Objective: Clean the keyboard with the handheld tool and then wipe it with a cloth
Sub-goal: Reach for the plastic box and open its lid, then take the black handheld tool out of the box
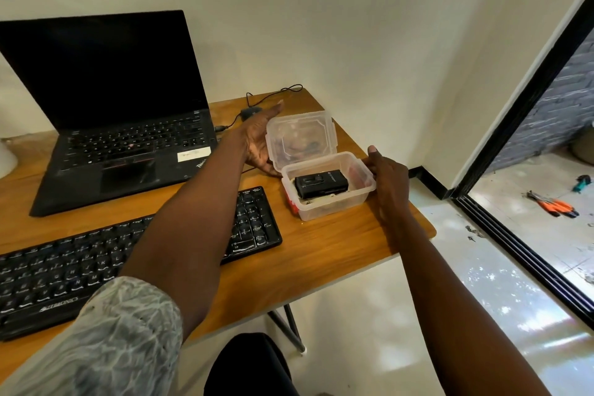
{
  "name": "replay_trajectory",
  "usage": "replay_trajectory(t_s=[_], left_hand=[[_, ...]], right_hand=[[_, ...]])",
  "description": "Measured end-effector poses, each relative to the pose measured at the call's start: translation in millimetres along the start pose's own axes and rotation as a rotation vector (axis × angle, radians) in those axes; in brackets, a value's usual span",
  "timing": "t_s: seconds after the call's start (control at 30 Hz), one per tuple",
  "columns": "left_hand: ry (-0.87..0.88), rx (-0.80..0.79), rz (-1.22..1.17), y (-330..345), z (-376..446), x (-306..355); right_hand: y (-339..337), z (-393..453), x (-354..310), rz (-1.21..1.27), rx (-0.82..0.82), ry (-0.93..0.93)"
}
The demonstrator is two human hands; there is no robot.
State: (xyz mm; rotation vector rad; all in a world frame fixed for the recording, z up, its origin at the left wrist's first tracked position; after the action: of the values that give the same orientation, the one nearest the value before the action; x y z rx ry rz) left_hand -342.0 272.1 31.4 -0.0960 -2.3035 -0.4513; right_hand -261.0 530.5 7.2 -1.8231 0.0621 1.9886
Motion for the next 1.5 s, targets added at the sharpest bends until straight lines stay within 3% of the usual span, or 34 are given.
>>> replay_trajectory(t_s=[0.23, 0.33, 0.4, 0.6, 0.8, 0.97, 1.1, 1.2, 1.3, 1.4, 1.5], left_hand=[[0.369, 0.53, 0.167, -4, 9, 18], [0.473, 0.777, 0.454, -3, 7, 19], [0.548, 0.844, 0.617, -2, 7, 16], [0.624, 0.923, 0.903, -11, 15, 1], [0.698, 0.912, 1.004, -7, 11, -7], [0.888, 0.938, 1.008, 14, -19, -1], [0.799, 0.846, 0.959, 23, -42, -1], [0.761, 0.87, 0.863, 25, -59, -15], [0.714, 0.864, 0.719, 28, -66, -38], [0.695, 0.866, 0.625, 33, -68, -61], [0.697, 0.887, 0.561, 33, -67, -72]], right_hand=[[-1, -1, 0, 0.063, -0.022, 0.006], [0, 0, 0, 0.086, -0.024, 0.025], [0, -1, 2, 0.079, -0.025, 0.033], [-1, -3, 1, 0.072, -0.015, 0.037], [-2, -1, 2, -0.009, -0.023, 0.001], [-4, -4, -4, 0.003, 0.006, 0.0], [-8, -11, -39, -0.08, 0.078, -0.174], [13, -15, -75, -0.268, -0.162, -0.337], [40, -20, -87, -0.514, -0.432, -0.378], [55, -24, -77, -0.69, -0.62, -0.287], [62, -25, -70, -0.707, -0.733, -0.209]])
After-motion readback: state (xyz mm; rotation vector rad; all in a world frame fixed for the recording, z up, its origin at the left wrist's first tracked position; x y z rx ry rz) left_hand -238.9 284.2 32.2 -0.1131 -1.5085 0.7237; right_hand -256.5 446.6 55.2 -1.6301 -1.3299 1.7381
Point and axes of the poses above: each hand's wrist, its own z-axis towards the middle knuckle, its own y-axis out of the palm, x = y × z, the point moved 5 cm from there along z, towards the middle knuckle, and after that the axes turned 2 degrees about -z, right-handed, at the moved point
